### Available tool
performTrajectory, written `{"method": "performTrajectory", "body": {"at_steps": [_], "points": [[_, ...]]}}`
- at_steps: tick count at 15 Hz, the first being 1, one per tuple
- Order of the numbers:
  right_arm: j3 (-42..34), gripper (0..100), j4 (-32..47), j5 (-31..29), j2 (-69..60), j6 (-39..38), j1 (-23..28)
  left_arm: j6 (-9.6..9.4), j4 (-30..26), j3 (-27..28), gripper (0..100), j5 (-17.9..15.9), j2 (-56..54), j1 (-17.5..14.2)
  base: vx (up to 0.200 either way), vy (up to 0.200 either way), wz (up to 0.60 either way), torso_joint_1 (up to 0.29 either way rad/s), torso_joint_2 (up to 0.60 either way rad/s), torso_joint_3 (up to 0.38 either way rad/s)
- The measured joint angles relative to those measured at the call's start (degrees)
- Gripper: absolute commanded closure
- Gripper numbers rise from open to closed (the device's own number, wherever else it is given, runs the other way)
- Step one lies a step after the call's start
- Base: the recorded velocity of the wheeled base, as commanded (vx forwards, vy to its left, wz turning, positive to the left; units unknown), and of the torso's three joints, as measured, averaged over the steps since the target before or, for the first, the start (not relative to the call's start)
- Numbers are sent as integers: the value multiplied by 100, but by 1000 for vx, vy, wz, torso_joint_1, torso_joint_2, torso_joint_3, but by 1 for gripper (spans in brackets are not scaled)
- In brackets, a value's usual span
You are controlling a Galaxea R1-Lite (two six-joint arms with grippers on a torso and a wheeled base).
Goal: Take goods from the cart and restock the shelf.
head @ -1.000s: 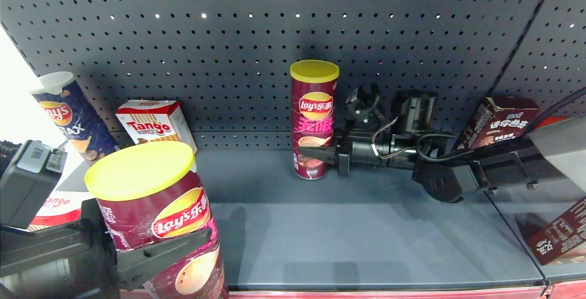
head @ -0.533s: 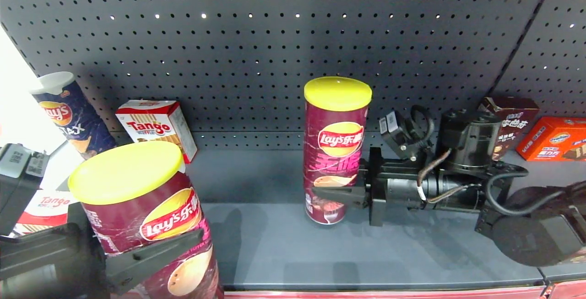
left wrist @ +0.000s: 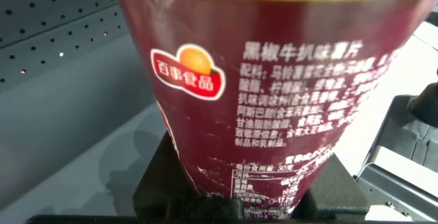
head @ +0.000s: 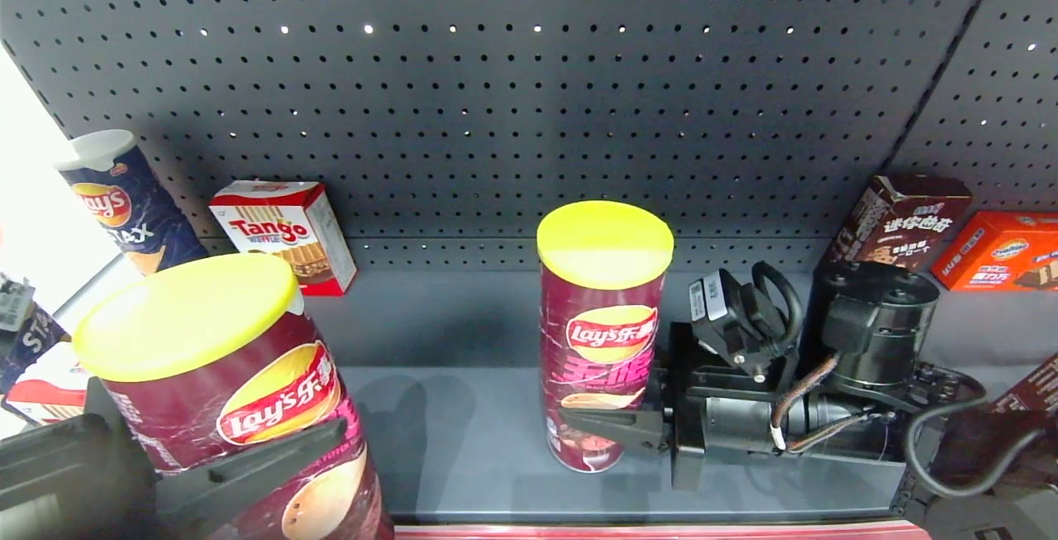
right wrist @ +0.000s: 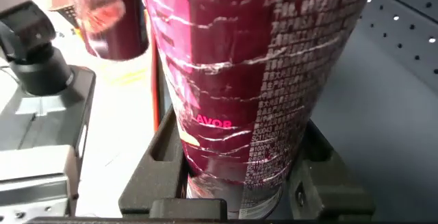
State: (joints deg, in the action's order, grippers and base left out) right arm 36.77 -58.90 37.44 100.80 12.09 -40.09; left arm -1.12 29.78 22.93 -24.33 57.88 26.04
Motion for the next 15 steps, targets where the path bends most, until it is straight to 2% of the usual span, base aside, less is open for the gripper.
{"method": "performTrajectory", "body": {"at_steps": [10,11,15], "points": [[-267,100,-312,-7,366,17,20,1,-1,33,100,9,-22,6,0,0,0,0,0,0],[-268,0,-315,-18,369,33,20,1,-1,28,100,9,-22,6,0,0,0,0,0,0],[-276,0,-297,-330,374,38,24,0,-1,-9,100,9,-22,6,0,0,0,0,0,0]]}}
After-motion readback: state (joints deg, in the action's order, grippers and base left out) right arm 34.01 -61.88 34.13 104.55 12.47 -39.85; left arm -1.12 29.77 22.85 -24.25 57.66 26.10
